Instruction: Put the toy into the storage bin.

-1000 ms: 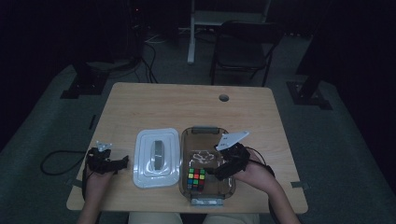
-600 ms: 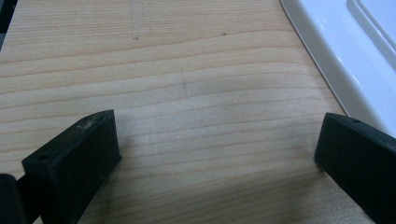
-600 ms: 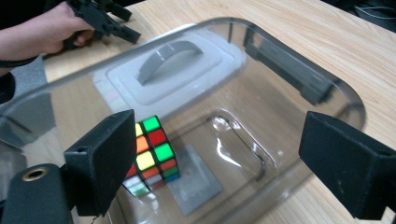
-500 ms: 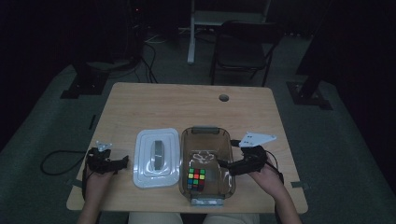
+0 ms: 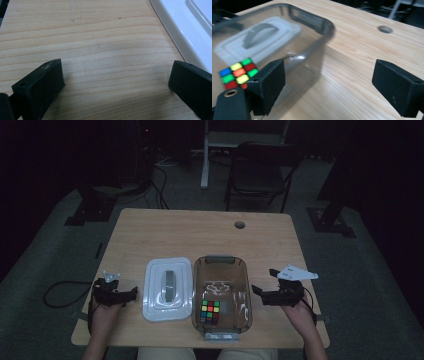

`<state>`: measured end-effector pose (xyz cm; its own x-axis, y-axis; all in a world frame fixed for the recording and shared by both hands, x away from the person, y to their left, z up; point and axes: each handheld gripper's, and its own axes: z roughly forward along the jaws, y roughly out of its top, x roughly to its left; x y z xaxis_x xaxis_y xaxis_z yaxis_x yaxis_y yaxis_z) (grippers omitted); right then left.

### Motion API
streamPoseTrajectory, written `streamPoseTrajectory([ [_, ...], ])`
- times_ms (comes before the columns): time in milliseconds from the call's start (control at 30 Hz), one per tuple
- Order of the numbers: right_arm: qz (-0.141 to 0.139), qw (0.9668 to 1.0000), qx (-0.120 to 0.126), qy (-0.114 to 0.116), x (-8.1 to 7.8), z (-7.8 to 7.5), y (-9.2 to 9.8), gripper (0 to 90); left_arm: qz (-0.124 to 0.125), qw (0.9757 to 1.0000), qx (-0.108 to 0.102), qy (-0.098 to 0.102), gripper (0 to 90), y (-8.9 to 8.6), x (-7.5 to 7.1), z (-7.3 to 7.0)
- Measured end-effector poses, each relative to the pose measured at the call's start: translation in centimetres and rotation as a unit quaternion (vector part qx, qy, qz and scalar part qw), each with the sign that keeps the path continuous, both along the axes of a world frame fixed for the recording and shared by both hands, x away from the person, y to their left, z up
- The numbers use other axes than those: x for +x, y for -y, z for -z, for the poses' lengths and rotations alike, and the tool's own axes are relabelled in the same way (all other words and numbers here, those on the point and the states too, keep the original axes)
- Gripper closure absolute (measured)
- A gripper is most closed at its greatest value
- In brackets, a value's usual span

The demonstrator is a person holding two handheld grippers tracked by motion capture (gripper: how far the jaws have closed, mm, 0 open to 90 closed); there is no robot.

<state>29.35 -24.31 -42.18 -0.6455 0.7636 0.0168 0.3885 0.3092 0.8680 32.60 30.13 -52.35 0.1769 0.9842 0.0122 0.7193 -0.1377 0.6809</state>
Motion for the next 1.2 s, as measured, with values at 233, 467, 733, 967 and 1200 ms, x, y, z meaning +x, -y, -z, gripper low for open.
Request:
streamPoseTrajectory([
  [233, 0.048, 0.9988, 0.008, 0.009, -0.4, 2.4, 1.8, 11.5, 0.001, 1.0000, 0.000, 0.000, 0.6, 0.0, 0.0, 0.0],
  [467, 0.077, 0.9970, -0.005, 0.000, -0.3, 5.8, 2.7, 11.5, 0.004, 1.0000, -0.001, 0.001, 0.6, 0.1, 0.0, 0.0],
  [733, 0.104, 0.9942, -0.015, -0.023, -0.1, 8.9, 2.7, 11.5, 0.004, 1.0000, -0.001, 0.000, 0.6, 0.1, 0.0, 0.0],
  [967, 0.129, 0.9897, -0.037, -0.050, 0.3, 10.2, 2.7, 11.7, 0.004, 1.0000, -0.001, 0.000, 0.6, 0.1, 0.0, 0.0],
  [1200, 0.137, 0.9861, -0.067, -0.066, 0.7, 10.4, 2.3, 11.7, 0.004, 1.0000, -0.001, 0.000, 0.6, 0.1, 0.0, 0.0],
])
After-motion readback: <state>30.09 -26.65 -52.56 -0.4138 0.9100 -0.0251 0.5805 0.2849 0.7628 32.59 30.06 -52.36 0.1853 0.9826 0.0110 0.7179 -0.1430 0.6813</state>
